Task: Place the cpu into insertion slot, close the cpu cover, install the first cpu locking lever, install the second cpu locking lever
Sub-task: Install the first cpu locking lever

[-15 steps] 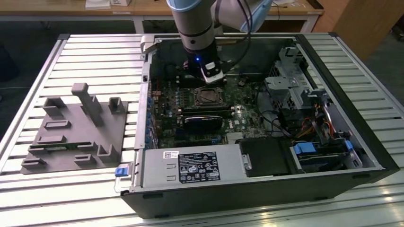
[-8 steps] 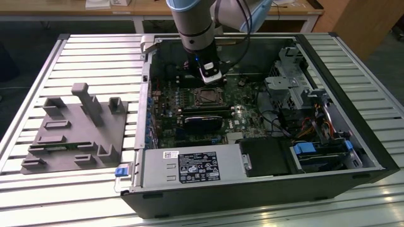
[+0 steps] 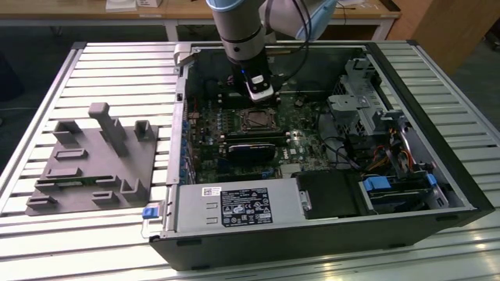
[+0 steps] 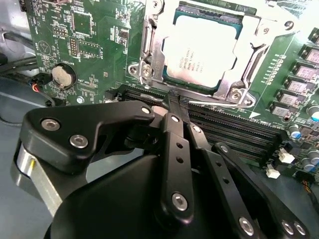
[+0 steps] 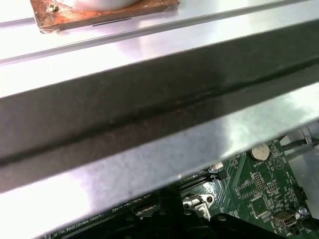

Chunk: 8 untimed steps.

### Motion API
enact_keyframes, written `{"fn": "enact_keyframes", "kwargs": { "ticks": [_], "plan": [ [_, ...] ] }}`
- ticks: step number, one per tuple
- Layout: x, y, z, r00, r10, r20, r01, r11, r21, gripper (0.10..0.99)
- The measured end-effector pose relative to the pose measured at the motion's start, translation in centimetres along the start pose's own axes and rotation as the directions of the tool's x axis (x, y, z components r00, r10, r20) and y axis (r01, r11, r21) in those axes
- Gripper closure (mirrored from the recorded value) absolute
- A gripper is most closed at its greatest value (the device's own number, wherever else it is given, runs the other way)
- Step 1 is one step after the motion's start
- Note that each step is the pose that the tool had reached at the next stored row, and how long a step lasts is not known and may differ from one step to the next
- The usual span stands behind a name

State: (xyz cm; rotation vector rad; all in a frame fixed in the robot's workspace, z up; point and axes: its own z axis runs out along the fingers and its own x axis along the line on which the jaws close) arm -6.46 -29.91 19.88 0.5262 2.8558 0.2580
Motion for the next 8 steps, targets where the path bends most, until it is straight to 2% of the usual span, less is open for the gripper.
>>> {"fn": "enact_keyframes", "kwargs": {
  "ticks": [3,8],
  "plan": [
    [0.02,0.01,0.07,1.0000,-0.005,0.0029,0.005,0.9999,0.009,0.980],
    [0.04,0.03,0.16,0.9997,-0.026,0.0007,0.026,0.9996,0.011,0.980]
  ]
}}
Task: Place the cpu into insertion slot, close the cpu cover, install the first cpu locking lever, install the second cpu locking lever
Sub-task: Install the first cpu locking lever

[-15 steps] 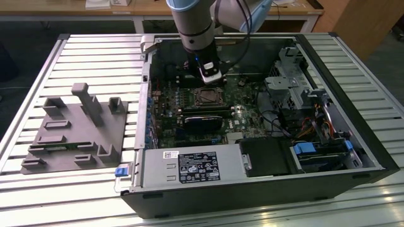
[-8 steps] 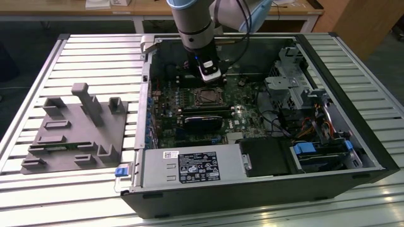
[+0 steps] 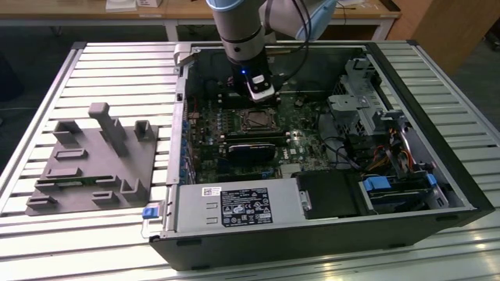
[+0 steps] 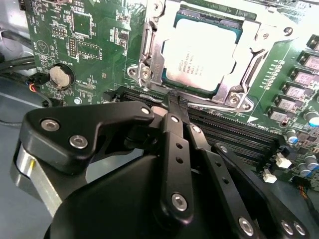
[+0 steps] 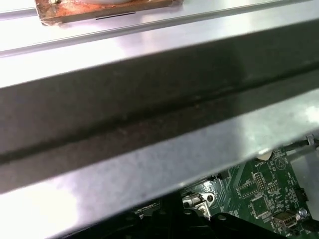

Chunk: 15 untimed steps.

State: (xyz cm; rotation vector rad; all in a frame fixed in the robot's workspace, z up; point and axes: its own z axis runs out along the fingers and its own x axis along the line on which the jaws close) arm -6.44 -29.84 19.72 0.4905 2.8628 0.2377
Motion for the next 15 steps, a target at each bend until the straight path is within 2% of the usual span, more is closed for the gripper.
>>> {"fn": "enact_keyframes", "kwargs": {
  "ticks": [9,15],
  "plan": [
    [-0.13,0.49,0.17,1.0000,-0.003,0.0015,0.003,1.0000,0.005,0.980],
    [-0.07,0.64,0.21,0.9999,-0.009,0.0083,0.009,0.9996,0.026,0.980]
  ]
}}
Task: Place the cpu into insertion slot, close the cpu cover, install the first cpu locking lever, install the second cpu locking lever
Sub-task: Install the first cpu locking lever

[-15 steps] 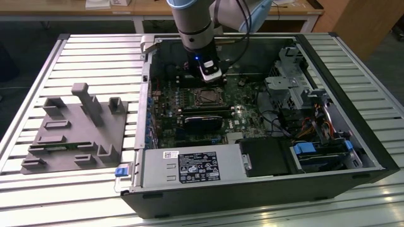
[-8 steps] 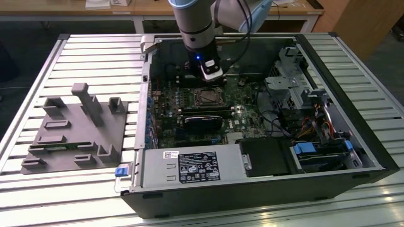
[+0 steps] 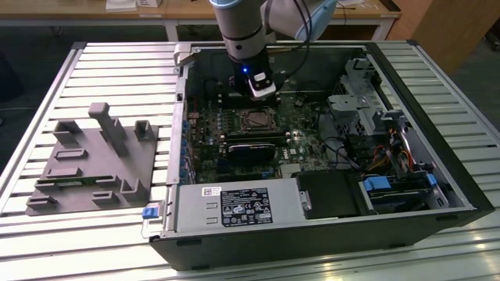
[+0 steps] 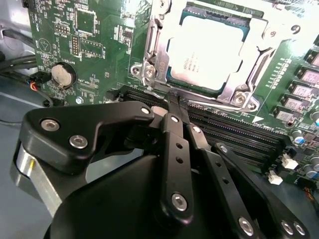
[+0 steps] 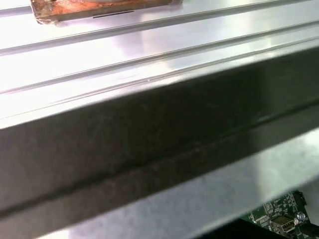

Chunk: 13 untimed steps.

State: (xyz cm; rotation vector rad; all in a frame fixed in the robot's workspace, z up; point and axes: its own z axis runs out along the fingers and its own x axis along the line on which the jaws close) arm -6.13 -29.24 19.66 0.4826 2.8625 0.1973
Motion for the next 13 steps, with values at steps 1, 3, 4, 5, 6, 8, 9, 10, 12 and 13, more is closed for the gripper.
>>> {"fn": "enact_keyframes", "kwargs": {
  "ticks": [1,3,4,5,6,8,9,10,12,13],
  "plan": [
    [0.01,0.00,0.01,1.0000,-0.001,0.0014,0.001,1.0000,0.004,0.980],
    [0.01,0.00,0.05,1.0000,-0.003,0.0028,0.003,1.0000,0.009,0.980],
    [0.02,0.00,0.05,1.0000,-0.003,0.0027,0.003,1.0000,0.009,0.980],
    [0.03,0.02,0.05,1.0000,-0.003,0.0028,0.003,1.0000,0.009,0.980],
    [0.04,0.05,0.06,1.0000,-0.002,0.0028,0.002,1.0000,0.009,0.980],
    [0.06,0.10,0.07,1.0000,-0.002,0.0029,0.002,1.0000,0.009,0.980],
    [0.07,0.14,0.07,1.0000,-0.002,0.0028,0.002,1.0000,0.009,0.980],
    [0.08,0.18,0.08,1.0000,-0.002,0.0028,0.002,1.0000,0.009,0.980],
    [0.12,0.29,0.09,1.0000,-0.003,0.0028,0.003,1.0000,0.009,0.980],
    [0.13,0.35,0.10,1.0000,-0.003,0.0028,0.003,1.0000,0.009,0.980]
  ]
}}
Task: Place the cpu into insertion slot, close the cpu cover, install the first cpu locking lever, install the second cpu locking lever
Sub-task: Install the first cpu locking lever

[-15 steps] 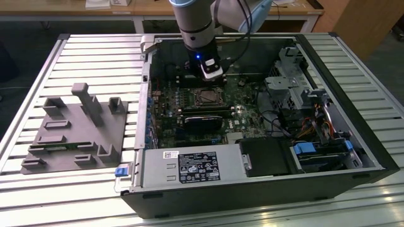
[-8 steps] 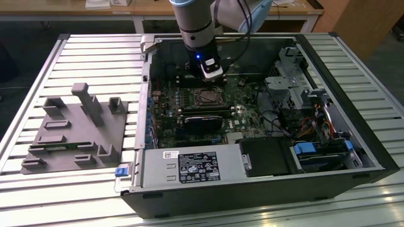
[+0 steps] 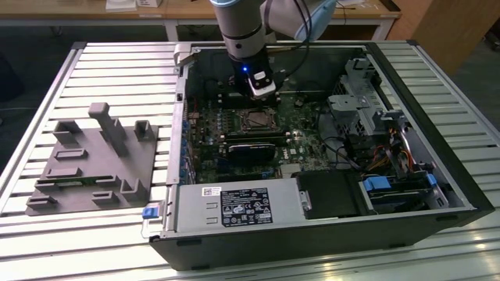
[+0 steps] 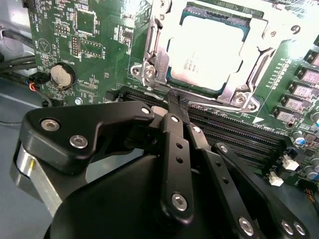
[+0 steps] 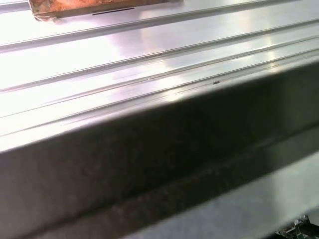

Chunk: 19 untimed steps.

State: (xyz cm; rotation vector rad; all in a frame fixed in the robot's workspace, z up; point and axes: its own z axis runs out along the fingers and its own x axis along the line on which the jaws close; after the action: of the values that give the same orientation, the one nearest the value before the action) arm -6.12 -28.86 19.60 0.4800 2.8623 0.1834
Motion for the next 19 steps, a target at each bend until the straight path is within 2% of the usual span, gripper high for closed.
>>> {"fn": "enact_keyframes", "kwargs": {
  "ticks": [10,19],
  "plan": [
    [0.03,0.13,0.07,0.9996,-0.029,-0.0044,0.029,0.9996,-0.006,0.980],
    [0.08,0.09,0.30,0.9989,-0.048,-0.0041,0.048,0.9989,0.001,0.980]
  ]
}}
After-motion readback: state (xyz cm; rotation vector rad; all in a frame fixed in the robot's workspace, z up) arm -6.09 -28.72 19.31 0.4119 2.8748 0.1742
